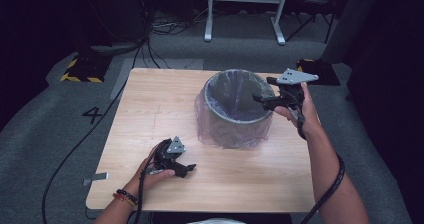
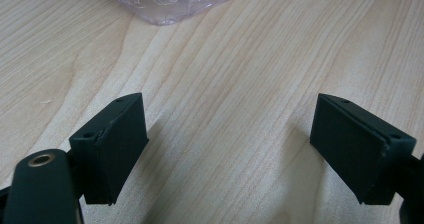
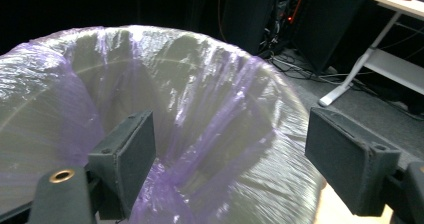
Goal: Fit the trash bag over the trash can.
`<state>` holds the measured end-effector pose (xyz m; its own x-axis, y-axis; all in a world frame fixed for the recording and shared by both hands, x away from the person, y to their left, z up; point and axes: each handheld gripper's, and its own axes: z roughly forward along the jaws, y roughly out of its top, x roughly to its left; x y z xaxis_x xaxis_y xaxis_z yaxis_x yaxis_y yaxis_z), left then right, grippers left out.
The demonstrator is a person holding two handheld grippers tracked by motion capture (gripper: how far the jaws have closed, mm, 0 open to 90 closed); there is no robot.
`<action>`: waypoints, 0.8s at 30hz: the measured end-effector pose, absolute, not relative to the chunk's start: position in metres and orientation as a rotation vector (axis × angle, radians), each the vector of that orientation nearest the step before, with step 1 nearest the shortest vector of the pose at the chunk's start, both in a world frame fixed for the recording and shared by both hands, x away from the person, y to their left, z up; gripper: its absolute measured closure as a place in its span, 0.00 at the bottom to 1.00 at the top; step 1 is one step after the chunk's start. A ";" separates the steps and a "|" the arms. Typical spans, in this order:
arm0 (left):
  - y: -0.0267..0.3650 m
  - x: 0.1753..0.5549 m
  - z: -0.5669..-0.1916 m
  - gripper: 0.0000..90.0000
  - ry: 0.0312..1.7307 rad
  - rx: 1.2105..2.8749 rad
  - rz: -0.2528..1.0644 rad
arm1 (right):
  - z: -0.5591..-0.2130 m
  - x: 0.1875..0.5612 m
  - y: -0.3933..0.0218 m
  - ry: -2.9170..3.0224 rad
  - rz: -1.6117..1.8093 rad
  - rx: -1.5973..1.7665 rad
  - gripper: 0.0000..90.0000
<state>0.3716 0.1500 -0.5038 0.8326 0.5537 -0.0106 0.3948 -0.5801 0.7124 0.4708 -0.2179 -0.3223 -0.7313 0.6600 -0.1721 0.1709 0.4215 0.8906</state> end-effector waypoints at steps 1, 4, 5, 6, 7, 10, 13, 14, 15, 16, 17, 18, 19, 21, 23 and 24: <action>0.150 0.372 -0.504 0.16 0.689 2.263 0.274 | -0.322 0.471 -0.216 2.179 1.271 0.698 0.22; 0.150 0.372 -0.504 0.16 0.689 2.263 0.275 | -0.323 0.473 -0.211 2.200 1.268 0.692 0.21; 0.150 0.372 -0.504 0.16 0.689 2.263 0.274 | -0.323 0.473 -0.210 2.203 1.271 0.691 0.21; 0.150 0.372 -0.504 0.16 0.689 2.263 0.274 | -0.323 0.474 -0.209 2.202 1.283 0.693 0.21; 0.150 0.372 -0.504 0.16 0.689 2.263 0.275 | -0.323 0.475 -0.208 2.204 1.291 0.696 0.21; 0.150 0.372 -0.504 0.16 0.689 2.263 0.275 | -0.324 0.476 -0.204 2.207 1.276 0.698 0.21; 0.150 0.372 -0.504 0.16 0.689 2.263 0.275 | -0.324 0.478 -0.202 2.220 1.262 0.693 0.21; 0.150 0.372 -0.504 0.16 0.689 2.263 0.275 | -0.324 0.478 -0.201 2.226 1.260 0.692 0.21; 0.150 0.372 -0.504 0.16 0.689 2.263 0.275 | -0.324 0.479 -0.200 2.229 1.255 0.694 0.21; 0.150 0.372 -0.504 0.16 0.689 2.263 0.274 | -0.325 0.479 -0.199 2.232 1.249 0.695 0.21; 0.150 0.372 -0.504 0.16 0.690 2.263 0.275 | -0.325 0.480 -0.199 2.237 1.245 0.692 0.21; 0.150 0.372 -0.504 0.16 0.689 2.263 0.275 | -0.325 0.481 -0.198 2.238 1.242 0.694 0.21; 0.150 0.372 -0.504 0.16 0.689 2.263 0.275 | -0.325 0.481 -0.197 2.239 1.238 0.693 0.21; 0.150 0.372 -0.504 0.16 0.690 2.263 0.275 | -0.325 0.482 -0.195 2.252 1.228 0.685 0.21; 0.150 0.372 -0.504 0.16 0.689 2.263 0.275 | -0.326 0.482 -0.194 2.260 1.219 0.681 0.21; 0.150 0.372 -0.504 0.16 0.689 2.263 0.275 | -0.327 0.483 -0.193 2.263 1.214 0.679 0.21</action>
<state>0.3716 0.1500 -0.5038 0.8327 0.5536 -0.0102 0.3946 -0.5805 0.7122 0.4826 -0.1929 -0.3266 -0.7615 0.6236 -0.1767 0.1977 0.4831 0.8529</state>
